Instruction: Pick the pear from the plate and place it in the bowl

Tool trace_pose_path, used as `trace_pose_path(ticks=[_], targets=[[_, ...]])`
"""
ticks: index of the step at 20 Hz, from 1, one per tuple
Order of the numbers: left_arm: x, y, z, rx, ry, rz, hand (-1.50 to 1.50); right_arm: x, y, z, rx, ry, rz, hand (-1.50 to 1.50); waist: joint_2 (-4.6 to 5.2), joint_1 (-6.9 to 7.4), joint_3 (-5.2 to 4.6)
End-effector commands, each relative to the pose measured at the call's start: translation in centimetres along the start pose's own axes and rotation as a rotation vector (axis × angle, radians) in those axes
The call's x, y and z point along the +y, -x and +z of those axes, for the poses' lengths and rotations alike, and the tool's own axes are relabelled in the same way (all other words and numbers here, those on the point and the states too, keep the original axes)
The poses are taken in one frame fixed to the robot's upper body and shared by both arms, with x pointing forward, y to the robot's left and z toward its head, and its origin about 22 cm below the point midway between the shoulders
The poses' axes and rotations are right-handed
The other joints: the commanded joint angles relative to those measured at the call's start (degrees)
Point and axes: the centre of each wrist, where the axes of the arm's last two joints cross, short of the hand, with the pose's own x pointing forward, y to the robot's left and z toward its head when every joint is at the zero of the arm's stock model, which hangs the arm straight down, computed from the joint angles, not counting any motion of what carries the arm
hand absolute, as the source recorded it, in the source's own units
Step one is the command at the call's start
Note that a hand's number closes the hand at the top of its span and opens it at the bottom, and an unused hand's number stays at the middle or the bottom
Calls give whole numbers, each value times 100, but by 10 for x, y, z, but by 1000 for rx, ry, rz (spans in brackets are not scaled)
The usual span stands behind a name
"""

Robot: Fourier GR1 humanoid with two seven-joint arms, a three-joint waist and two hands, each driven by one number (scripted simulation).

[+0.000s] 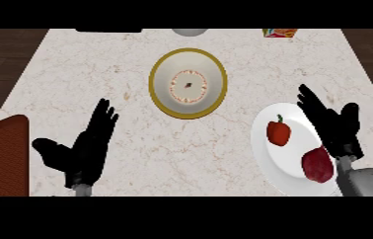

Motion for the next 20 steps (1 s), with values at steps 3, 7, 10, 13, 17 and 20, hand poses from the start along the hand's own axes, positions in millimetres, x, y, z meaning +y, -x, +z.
trace_pose_path(ticks=[3,7,10,13,17,20], targets=[[34,-49,-19,-233,-72,-145,0,30,-51,-4,-359,-87,-200,-150,-69,-122,37],[53,-78,-30,-359,-102,-246,0,-33,-90,1,-523,181,323,-150,-153,-284,-74],[76,-93,-30,-405,-126,-279,0,5,-54,11,-645,508,-9,-150,-87,-345,23],[86,-96,-38,-411,-108,-279,0,55,-28,38,-728,509,53,-150,-35,-290,22],[104,-91,-45,-431,-113,-281,0,55,-27,91,-689,506,183,-150,-27,-285,13],[105,-100,-53,-418,-103,-280,0,35,-27,113,-562,538,333,-150,-14,-320,4]])
